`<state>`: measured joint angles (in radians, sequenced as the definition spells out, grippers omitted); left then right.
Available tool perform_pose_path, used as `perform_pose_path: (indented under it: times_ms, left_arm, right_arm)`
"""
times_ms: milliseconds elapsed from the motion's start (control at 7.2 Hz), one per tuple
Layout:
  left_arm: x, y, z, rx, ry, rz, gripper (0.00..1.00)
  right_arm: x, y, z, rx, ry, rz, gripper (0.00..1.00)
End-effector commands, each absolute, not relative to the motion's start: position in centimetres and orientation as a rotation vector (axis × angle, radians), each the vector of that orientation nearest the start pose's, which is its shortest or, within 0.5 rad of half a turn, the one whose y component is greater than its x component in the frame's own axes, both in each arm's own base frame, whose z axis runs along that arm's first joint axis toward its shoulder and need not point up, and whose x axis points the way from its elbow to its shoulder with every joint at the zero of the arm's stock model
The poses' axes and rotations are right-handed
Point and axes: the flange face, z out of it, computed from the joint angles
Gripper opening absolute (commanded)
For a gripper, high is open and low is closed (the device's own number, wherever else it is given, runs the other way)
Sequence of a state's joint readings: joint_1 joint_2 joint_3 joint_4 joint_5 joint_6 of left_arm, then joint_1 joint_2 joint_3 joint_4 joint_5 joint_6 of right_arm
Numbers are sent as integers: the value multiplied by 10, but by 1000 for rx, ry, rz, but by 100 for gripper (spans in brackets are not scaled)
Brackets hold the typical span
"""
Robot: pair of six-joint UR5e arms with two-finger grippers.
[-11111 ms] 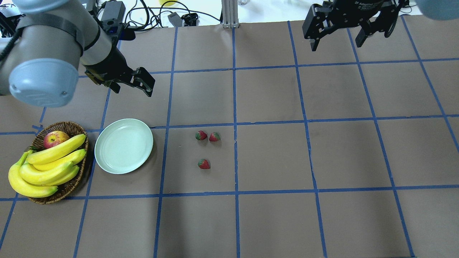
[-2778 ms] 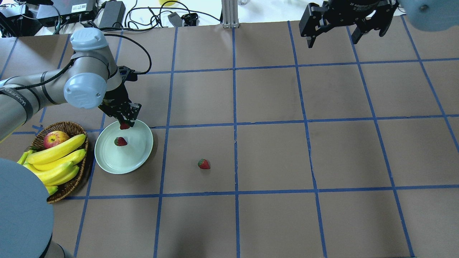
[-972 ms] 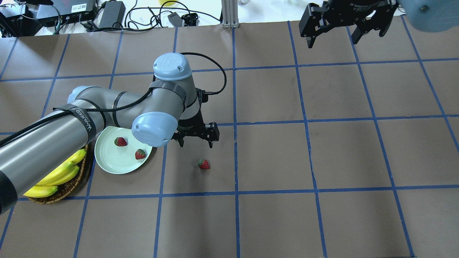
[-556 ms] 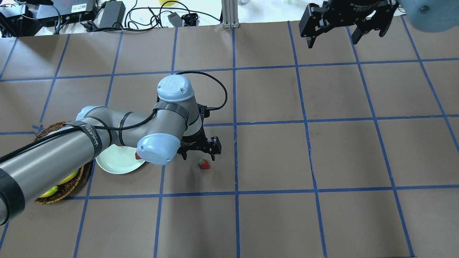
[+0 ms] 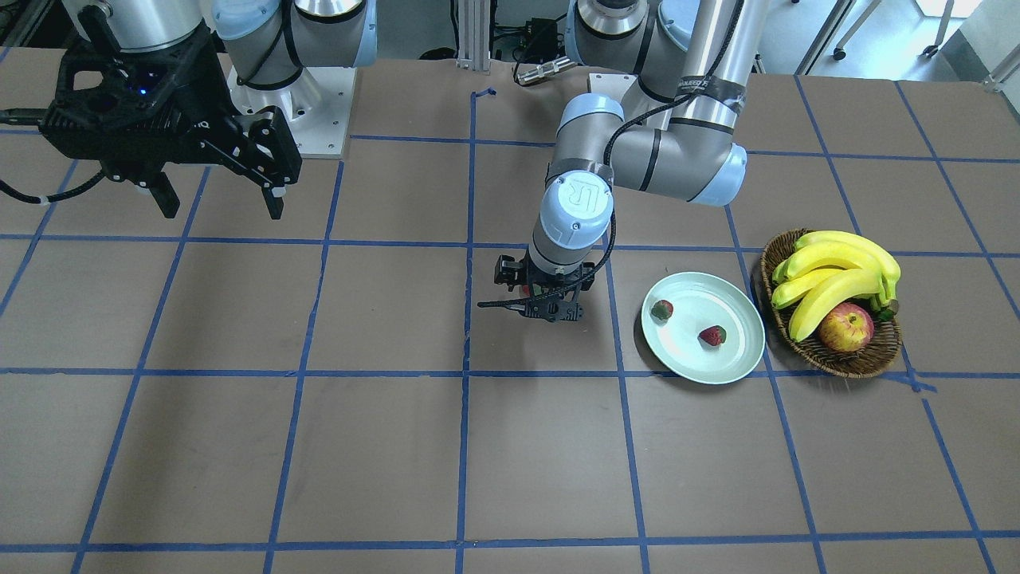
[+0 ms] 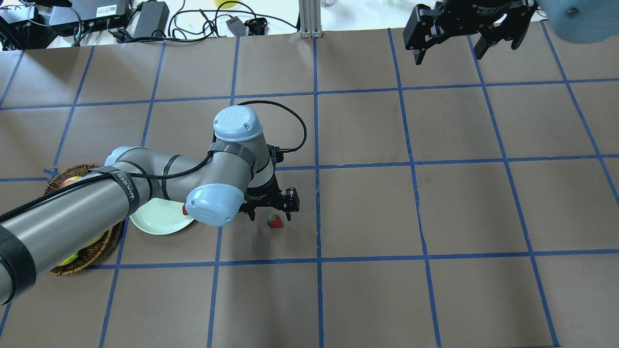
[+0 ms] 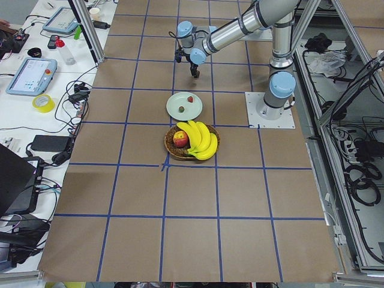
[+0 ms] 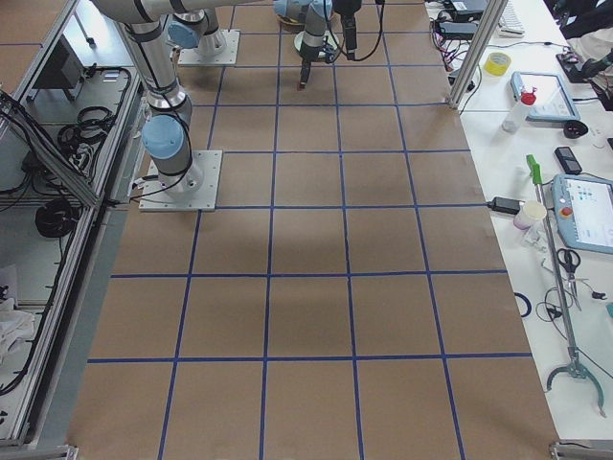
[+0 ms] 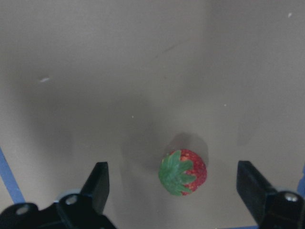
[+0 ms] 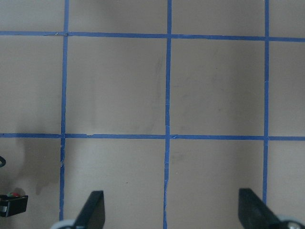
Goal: Collect all strawberries into plate
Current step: 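Lower the left gripper and close it on the strawberry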
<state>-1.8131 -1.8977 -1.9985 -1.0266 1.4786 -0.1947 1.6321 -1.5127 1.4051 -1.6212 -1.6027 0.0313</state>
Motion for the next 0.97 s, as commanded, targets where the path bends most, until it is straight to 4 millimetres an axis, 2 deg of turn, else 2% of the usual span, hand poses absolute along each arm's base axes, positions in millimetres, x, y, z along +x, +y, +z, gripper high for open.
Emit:
perform_pose_path:
  times_ms: [0,139,278,417,556,694,833]
  left_arm:
    - [-257,-449,176,30,3161,372,84]
    - [-258,-449,176,29,3165,377,66]
    - [-258,-449,174,31,3163,384,54]
    - [-257,-451,173,31,3165,382,4]
    - [-258,-453,171,31,3165,379,0]
    - [-258,-460,177,25,3175,348,0]
    - [-258,-479,202,33,3194,254,0]
  right_arm:
    - [162,-519,548,-45,3154,-254,100]
    - [162,-519,547,-45,3155,-252,100]
    - [163,-519,548,-45,3150,-253,100]
    - [163,-519,547,-45,3150,-251,100]
    - [163,-519,547,-45,3150,-251,100]
    - [163,-519,547,-45,3148,-251,100]
    - [162,-519,548,-45,3148,-253,100]
